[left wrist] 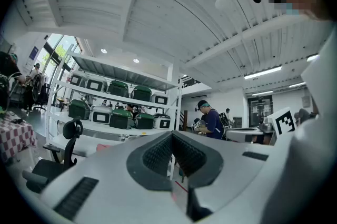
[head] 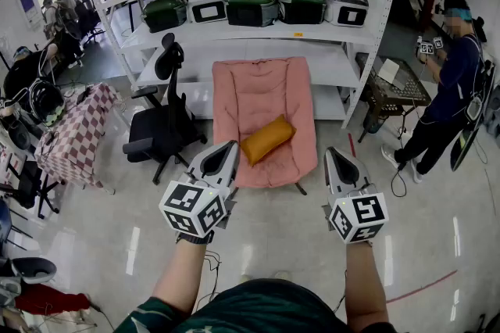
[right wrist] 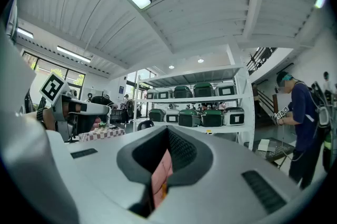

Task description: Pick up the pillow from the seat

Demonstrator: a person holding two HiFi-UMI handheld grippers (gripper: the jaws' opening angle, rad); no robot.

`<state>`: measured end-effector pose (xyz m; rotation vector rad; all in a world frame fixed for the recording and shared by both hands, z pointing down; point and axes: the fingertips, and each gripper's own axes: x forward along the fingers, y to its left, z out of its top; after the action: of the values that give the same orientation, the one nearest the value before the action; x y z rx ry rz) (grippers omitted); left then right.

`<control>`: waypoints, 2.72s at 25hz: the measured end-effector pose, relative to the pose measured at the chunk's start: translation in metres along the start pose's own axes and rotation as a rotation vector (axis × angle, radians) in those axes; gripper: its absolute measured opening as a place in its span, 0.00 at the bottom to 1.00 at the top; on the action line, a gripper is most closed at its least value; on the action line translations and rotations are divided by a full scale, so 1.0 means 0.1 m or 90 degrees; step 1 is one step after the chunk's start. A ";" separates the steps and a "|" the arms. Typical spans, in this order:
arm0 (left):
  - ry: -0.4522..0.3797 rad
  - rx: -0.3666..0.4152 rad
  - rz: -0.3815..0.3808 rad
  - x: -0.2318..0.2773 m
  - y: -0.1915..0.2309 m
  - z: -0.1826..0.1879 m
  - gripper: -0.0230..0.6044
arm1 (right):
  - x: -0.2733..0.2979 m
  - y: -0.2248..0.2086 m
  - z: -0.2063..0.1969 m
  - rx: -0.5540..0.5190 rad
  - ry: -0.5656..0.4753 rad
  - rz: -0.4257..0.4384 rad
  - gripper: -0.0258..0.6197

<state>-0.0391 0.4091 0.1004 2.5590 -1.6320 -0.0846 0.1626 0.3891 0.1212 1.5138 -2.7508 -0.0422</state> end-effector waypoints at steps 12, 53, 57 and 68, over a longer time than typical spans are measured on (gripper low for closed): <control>0.007 -0.003 -0.006 0.09 -0.21 -0.06 0.05 | -0.09 -0.09 -0.01 0.000 0.003 0.016 0.04; 0.011 -0.005 -0.008 1.72 1.23 -0.52 0.05 | 1.91 -0.56 -0.65 0.110 0.036 0.012 0.04; 0.012 -0.011 -0.030 1.97 1.63 -0.60 0.05 | 2.40 -0.52 -0.80 0.116 0.042 -0.013 0.04; 0.058 -0.014 -0.061 2.57 2.25 -1.08 0.05 | 3.10 -0.61 -1.41 0.164 0.087 -0.074 0.04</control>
<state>-0.1222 0.0888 0.2367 2.5826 -1.4698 0.0050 0.0502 0.0911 0.2568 1.6618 -2.6394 0.4147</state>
